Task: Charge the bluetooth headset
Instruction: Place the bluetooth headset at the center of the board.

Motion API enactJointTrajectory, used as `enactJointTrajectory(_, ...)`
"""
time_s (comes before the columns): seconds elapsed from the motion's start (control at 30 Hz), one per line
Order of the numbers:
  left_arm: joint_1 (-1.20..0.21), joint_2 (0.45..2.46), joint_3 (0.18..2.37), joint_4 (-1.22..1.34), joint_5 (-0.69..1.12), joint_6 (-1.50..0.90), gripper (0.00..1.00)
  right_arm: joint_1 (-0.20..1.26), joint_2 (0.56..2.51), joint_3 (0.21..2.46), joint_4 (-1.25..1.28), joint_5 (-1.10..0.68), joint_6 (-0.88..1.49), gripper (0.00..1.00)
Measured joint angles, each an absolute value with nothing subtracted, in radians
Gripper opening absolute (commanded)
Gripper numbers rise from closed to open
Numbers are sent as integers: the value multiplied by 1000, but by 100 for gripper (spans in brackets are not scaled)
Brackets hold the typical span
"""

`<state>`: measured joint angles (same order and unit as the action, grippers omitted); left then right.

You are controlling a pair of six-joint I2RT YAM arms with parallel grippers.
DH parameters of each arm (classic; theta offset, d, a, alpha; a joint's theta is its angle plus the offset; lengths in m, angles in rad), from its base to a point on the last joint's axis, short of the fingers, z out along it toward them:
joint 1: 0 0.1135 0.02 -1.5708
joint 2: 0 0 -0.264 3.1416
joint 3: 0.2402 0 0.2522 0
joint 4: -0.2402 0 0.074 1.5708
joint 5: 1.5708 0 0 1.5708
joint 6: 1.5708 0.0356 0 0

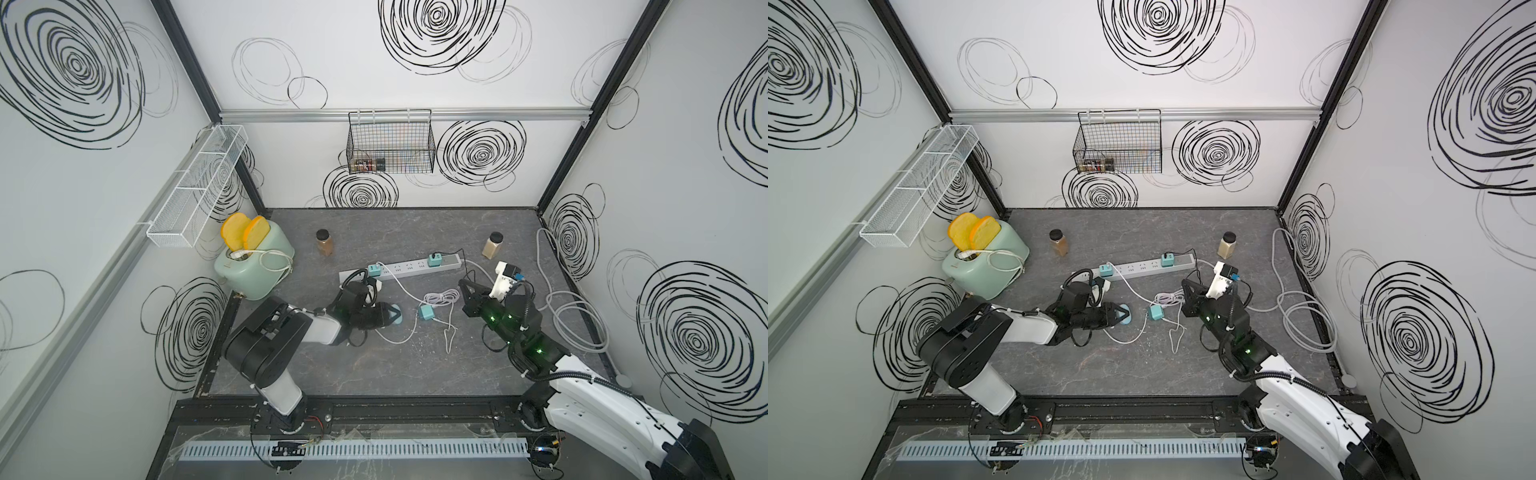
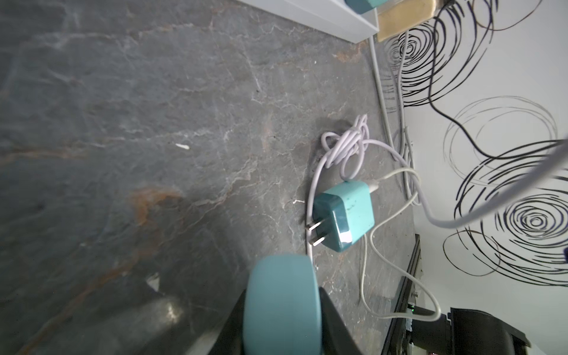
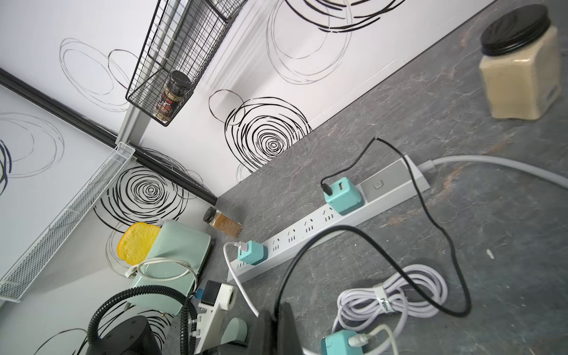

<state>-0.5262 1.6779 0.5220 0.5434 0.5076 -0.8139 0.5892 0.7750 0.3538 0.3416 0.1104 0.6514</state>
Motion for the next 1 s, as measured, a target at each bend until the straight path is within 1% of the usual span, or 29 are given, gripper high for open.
enactJointTrajectory(0.07, -536, 1700, 538, 526, 495, -829, 39, 565, 762, 347, 339, 94, 652, 5)
enactJointTrajectory(0.13, -542, 1716, 559, 518, 489, -842, 44, 543, 754, 344, 339, 78, 651, 5)
enactJointTrajectory(0.2, -549, 1723, 580, 513, 481, -850, 55, 524, 751, 341, 337, 61, 651, 5)
enactJointTrajectory(0.23, -551, 1724, 589, 509, 476, -855, 57, 516, 751, 340, 337, 54, 651, 5)
enactJointTrajectory(0.33, -555, 1718, 606, 491, 460, -858, 71, 492, 749, 330, 337, 31, 652, 5)
enactJointTrajectory(0.5, -557, 1625, 610, 347, 384, -815, 80, 458, 742, 311, 337, -3, 655, 5)
enactJointTrajectory(0.6, -558, 1530, 610, 222, 313, -749, 82, 445, 737, 304, 337, -16, 656, 5)
enactJointTrajectory(0.73, -570, 1388, 613, 113, 221, -618, 77, 437, 739, 302, 337, -31, 659, 5)
enactJointTrajectory(0.87, -622, 1282, 648, 16, 144, -402, 74, 432, 743, 302, 337, -48, 659, 5)
enactJointTrajectory(1.0, -654, 1188, 672, -46, 162, -86, 79, 427, 736, 302, 337, -62, 660, 5)
